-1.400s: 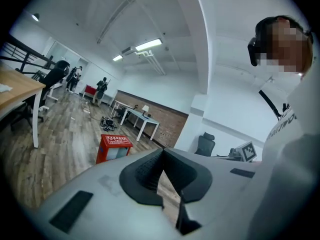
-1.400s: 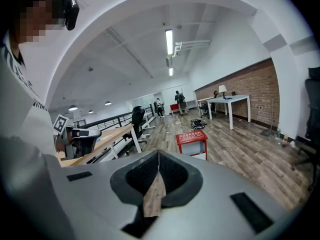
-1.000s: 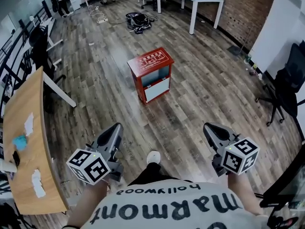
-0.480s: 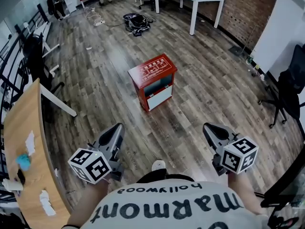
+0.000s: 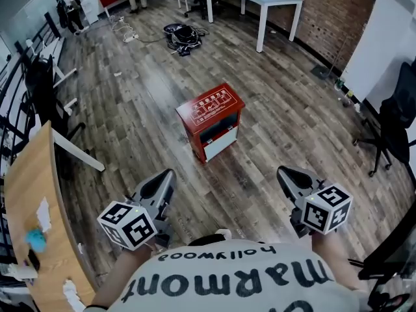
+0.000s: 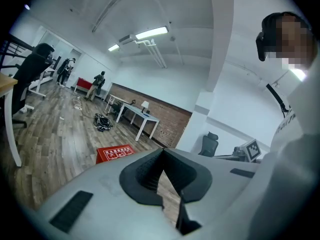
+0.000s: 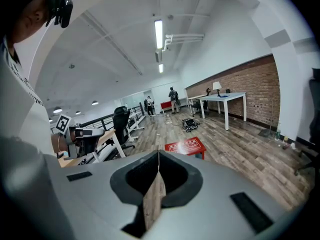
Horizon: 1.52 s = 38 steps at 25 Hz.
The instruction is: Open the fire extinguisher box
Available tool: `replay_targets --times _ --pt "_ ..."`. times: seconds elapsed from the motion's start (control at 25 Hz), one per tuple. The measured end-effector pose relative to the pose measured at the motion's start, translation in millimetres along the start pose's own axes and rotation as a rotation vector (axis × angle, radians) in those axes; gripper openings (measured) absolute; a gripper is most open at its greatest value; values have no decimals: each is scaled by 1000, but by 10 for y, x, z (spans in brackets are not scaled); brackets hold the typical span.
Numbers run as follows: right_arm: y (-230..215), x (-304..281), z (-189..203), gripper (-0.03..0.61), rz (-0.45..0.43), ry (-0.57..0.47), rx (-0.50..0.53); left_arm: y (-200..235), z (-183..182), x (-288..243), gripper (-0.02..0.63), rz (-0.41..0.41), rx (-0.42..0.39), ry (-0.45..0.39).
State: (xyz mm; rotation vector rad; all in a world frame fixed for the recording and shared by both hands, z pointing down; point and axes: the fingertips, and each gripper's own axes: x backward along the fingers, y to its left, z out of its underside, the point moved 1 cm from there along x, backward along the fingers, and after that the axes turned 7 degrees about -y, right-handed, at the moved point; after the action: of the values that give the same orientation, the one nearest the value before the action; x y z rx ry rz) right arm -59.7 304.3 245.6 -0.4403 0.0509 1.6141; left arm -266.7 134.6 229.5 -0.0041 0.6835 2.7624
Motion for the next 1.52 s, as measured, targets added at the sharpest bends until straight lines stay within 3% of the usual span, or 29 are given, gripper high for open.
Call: replay_targets --times 0.28,0.48,0.64,0.84,1.16,1.4,1.52 --pt "75 -243 -138 11 -10 9 88 207 -77 -107 6 10 7 -10" --pt "4 -280 -124 11 -11 14 57 251 -61 -193 6 18 9 -17" --pt "-79 -477 -165 11 -44 11 36 297 -71 -275 6 -2 6 -24" --pt "-274 -842 -257 11 -127 24 82 438 -29 -461 6 -73 2 -35" --pt "-1245 -1305 -393 11 -204 97 74 624 96 -1341 6 -204 60 -33" --pt "-2221 -1708 -650 11 -252 156 78 661 74 -2208 6 -296 35 -46" --pt "-2581 -1935 -753 11 -314 189 78 666 83 -2572 6 -338 -17 -77"
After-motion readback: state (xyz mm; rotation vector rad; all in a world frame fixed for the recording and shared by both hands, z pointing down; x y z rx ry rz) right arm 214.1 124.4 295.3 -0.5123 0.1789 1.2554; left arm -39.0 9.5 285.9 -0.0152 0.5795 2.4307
